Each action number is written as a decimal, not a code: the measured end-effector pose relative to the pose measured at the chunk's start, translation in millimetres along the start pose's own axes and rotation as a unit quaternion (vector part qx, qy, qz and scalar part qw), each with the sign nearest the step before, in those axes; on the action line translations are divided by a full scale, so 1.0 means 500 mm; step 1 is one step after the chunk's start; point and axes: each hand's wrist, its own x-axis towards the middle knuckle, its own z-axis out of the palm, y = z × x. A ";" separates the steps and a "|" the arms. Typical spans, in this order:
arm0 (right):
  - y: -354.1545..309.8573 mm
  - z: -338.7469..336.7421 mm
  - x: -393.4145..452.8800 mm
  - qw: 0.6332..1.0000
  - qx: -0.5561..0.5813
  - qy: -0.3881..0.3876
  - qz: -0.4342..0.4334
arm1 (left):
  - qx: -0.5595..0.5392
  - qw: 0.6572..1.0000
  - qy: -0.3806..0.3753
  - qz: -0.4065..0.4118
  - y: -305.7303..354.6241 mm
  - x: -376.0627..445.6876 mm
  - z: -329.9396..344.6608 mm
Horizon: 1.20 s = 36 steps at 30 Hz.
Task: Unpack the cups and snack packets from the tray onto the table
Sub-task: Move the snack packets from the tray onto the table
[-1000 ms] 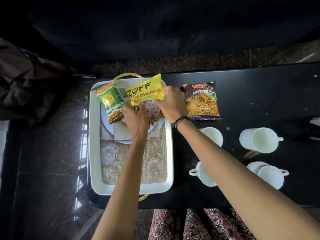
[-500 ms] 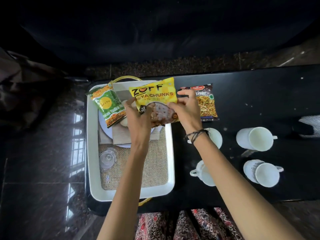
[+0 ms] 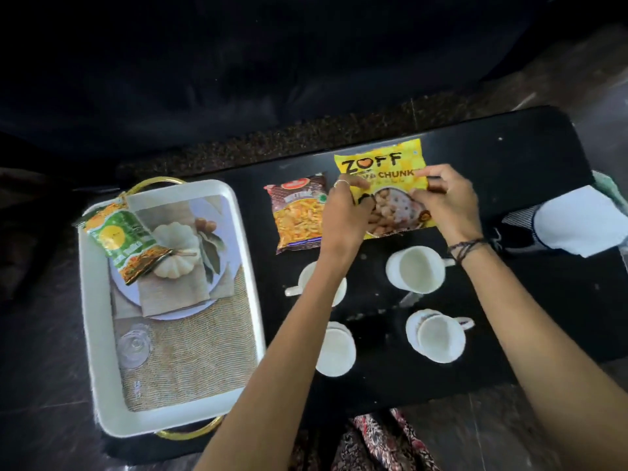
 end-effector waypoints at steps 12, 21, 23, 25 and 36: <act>0.043 -0.001 0.036 0.952 -0.282 -0.110 -0.053 | 0.413 0.909 0.025 0.048 -0.036 0.029 0.072; -0.102 0.086 -0.128 0.980 -0.090 -0.063 -0.165 | 0.139 0.981 0.126 0.043 -0.015 -0.074 -0.035; -0.134 0.138 -0.172 0.979 -0.052 -0.091 -0.177 | 0.084 0.981 0.171 0.019 -0.031 -0.106 -0.088; -0.164 0.195 -0.207 0.976 -0.024 -0.118 -0.181 | 0.052 0.976 0.212 0.003 -0.059 -0.127 -0.152; -0.270 0.499 -0.285 0.957 -0.002 -0.282 -0.063 | -0.006 0.915 0.398 -0.073 -0.237 -0.146 -0.472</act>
